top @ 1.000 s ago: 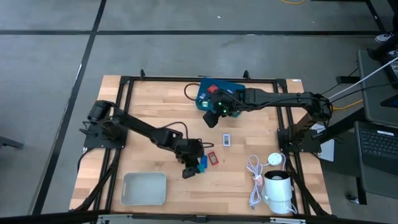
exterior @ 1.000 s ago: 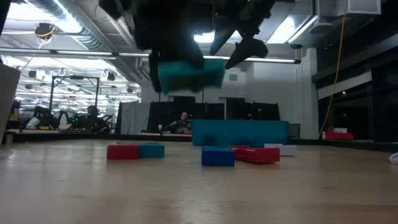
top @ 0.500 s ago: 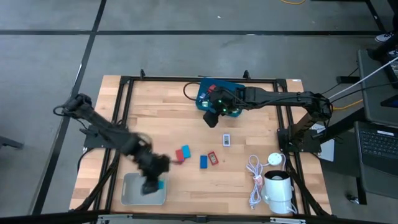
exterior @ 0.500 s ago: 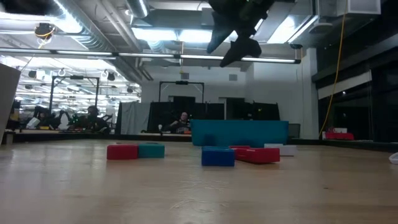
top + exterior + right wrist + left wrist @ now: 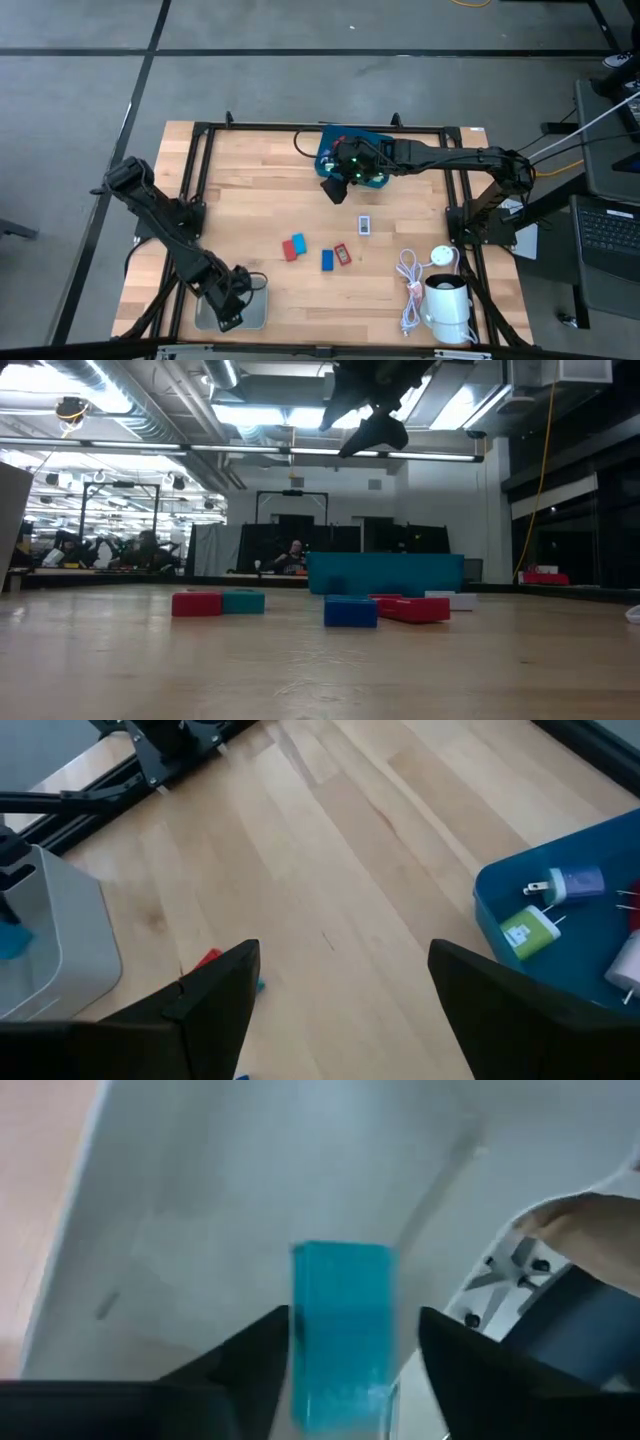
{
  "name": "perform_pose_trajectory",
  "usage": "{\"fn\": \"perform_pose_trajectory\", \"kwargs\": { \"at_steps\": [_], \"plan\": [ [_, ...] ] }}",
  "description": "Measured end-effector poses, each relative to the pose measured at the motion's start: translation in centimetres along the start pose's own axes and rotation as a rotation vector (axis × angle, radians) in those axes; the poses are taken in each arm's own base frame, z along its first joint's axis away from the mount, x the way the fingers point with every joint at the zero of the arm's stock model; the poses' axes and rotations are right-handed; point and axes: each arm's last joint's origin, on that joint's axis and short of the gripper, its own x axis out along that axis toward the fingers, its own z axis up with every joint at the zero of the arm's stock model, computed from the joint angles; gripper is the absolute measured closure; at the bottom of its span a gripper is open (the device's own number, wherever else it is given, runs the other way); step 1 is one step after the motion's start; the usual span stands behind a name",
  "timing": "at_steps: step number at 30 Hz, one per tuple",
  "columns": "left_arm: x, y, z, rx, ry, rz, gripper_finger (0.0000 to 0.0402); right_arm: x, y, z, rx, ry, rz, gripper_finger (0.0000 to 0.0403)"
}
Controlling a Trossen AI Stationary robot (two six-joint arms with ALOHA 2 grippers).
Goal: Pick & Place Office items
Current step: Put the bottom light blue digital timer into the white bin, then put the light blue digital timer into the white bin
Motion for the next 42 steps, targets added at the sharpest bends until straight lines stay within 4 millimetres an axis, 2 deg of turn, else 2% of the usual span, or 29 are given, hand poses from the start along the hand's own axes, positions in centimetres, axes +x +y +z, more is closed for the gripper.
{"fn": "perform_pose_trajectory", "kwargs": {
  "at_steps": [3, 6, 10, 14, 17, 20, 24, 28, 37, 42],
  "plan": [
    [0.4, -0.1, 0.0, -0.033, -0.001, 0.007, 0.0136, 0.0, 0.0, 0.0, 0.017, 0.003, 0.005, 0.0105],
    [0.1, -0.3, 0.4, -0.094, -0.021, -0.027, 0.0109, 0.0, 0.1, 0.0, 0.021, 0.013, 0.029, 0.0105],
    [-1.7, -0.5, 1.0, -0.178, -0.123, -0.092, 0.0105, 0.0, 0.1, 0.0, 0.024, 0.012, 0.032, 0.0105],
    [-4.3, -0.2, 2.3, -0.332, -0.331, -0.165, 0.0108, 0.0, 0.1, 0.1, 0.032, 0.002, 0.037, 0.0105],
    [-5.5, 0.9, 3.8, -0.507, -0.457, -0.17, 0.0108, 0.0, 0.2, 0.3, 0.04, -0.015, 0.046, 0.0105],
    [-5.8, 2.4, 5.4, -0.669, -0.46, -0.097, 0.0108, 0.0, 0.3, 0.3, 0.047, -0.017, 0.056, 0.0105],
    [-5.0, 4.4, 7.8, -0.828, -0.384, 0.056, 0.0108, 0.0, 0.3, 0.3, 0.047, -0.015, 0.059, 0.0105],
    [-3.8, 5.7, 10.7, -0.923, -0.366, 0.115, 0.0108, 0.0, 0.3, 0.3, 0.042, -0.016, 0.058, 0.0105],
    [0.2, 7.5, 16.7, -0.886, -0.24, 0.127, 0.0108, 0.0, 0.3, 0.3, 0.006, -0.01, 0.078, 0.0105],
    [2.0, 6.8, 18.9, -0.862, -0.195, 0.004, 0.0115, 0.0, 0.4, 0.2, -0.012, 0.007, 0.103, 0.0105]
  ]
}}
